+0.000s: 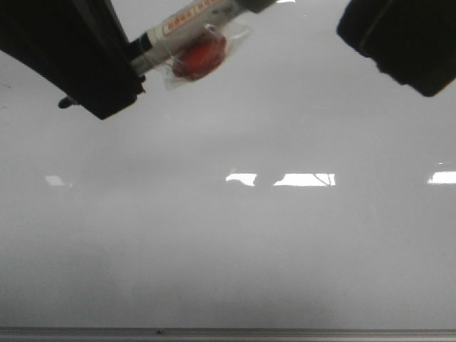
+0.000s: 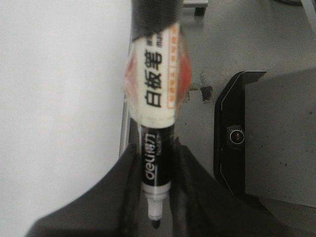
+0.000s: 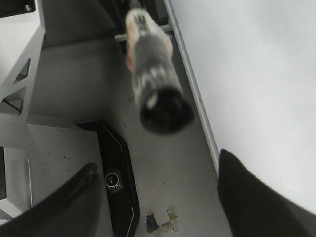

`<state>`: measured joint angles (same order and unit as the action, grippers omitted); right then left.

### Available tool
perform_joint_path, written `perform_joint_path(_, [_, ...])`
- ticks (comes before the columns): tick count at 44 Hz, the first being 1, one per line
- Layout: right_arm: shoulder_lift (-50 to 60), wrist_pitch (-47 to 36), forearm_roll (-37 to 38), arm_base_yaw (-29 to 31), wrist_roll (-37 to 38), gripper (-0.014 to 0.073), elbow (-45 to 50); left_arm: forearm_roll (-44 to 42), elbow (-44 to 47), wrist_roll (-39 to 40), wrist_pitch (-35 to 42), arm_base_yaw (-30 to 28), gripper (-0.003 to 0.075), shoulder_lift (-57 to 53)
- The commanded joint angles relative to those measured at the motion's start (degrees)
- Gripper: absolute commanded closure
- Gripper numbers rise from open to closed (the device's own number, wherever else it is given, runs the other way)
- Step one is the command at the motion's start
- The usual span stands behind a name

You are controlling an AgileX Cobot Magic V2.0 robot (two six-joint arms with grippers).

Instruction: Write number 8 on whiteboard

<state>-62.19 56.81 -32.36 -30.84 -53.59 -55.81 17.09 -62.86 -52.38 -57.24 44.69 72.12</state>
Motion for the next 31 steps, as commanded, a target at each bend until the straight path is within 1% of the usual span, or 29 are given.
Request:
perform_joint_path(1, [0.0,-4.8,-2.5,-2.8,-0.9,0.013,-2.1,0.1,-1.8,0.0,1.9,1.9,0.0739,0.1])
perform_joint_path(5, [-1.0,-6.8,-2.6,-4.8,-0.9,0.0178,-2.1,-0.2,-1.8,0.0,2.1,3.0,0.0739,1.0])
perform_joint_path(7, [-1.5,-7.4,-3.0,-5.1,-0.9,0.0188,-2.1,-0.2,-1.8,0.0,2.2,3.3,0.0739,1.1])
perform_joint_path(12, [-3.1,-8.2,-4.1,-5.3,-0.9,0.019,-2.1,-0.2,-1.8,0.0,2.3,3.4,0.0739,1.1])
perform_joint_path(17, [-3.9,-8.4,-6.8,-5.3,-0.9,0.019,-2.1,-0.2,-1.8,0.0,2.3,3.4,0.0739,1.1])
perform_joint_path(20, [-4.0,-8.4,-7.4,-5.3,-0.9,0.0214,-2.1,-0.2,-1.8,0.0,2.4,3.4,0.0739,1.1])
perform_joint_path(23, [-4.0,-8.4,-7.4,-5.3,-0.9,0.0272,-2.1,-0.2,-1.8,0.0,2.5,3.4,0.0739,1.1])
perform_joint_path(31, [-4.0,-8.0,-7.4,-5.3,-0.9,0.0553,-2.1,-0.2,-1.8,0.0,4.0,3.4,0.0736,1.1])
